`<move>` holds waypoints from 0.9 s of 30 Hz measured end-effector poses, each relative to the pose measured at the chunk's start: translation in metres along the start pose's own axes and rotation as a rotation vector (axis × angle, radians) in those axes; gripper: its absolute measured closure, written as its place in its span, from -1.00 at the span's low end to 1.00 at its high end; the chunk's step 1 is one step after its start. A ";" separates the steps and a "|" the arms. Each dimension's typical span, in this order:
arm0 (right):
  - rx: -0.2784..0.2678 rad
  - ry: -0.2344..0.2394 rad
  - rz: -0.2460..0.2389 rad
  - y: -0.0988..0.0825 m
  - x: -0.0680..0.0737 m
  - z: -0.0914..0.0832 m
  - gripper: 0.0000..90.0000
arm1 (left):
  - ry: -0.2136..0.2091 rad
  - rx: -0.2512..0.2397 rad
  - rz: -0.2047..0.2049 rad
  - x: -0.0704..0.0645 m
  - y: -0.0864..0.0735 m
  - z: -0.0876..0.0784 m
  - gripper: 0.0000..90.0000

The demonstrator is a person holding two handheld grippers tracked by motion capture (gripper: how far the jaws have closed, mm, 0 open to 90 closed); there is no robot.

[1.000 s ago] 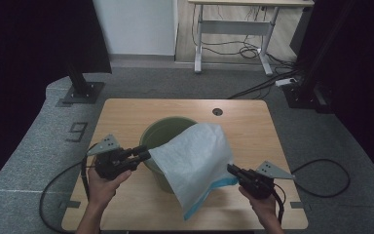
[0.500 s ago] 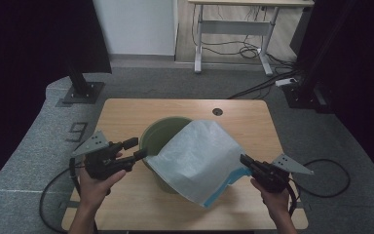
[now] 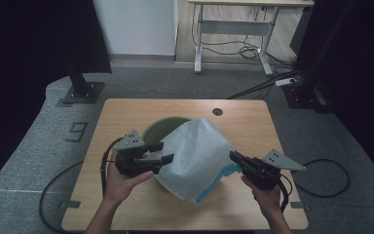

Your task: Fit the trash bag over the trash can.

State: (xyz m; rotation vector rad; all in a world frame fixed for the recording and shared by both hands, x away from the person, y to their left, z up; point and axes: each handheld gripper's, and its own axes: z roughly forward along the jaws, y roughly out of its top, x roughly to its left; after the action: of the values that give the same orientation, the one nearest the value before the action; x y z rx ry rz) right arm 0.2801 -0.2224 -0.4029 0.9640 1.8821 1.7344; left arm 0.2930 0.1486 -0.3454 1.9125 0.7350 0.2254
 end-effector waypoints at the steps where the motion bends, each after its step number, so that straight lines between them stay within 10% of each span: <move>1: -0.001 0.003 0.001 0.001 0.002 0.001 0.97 | -0.004 0.007 0.002 -0.001 0.000 0.003 -0.12; 16: 0.009 0.055 -0.034 0.013 0.025 0.018 0.97 | -0.039 0.050 0.041 -0.016 0.007 0.026 -0.14; 27: 0.030 0.074 -0.077 0.016 0.037 0.030 0.97 | -0.116 0.013 0.013 -0.008 0.009 0.028 0.77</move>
State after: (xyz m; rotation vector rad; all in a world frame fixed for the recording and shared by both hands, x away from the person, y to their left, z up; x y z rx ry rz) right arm 0.2798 -0.1753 -0.3859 0.8375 1.9694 1.7235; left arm 0.3035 0.1199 -0.3491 1.9256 0.6481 0.1171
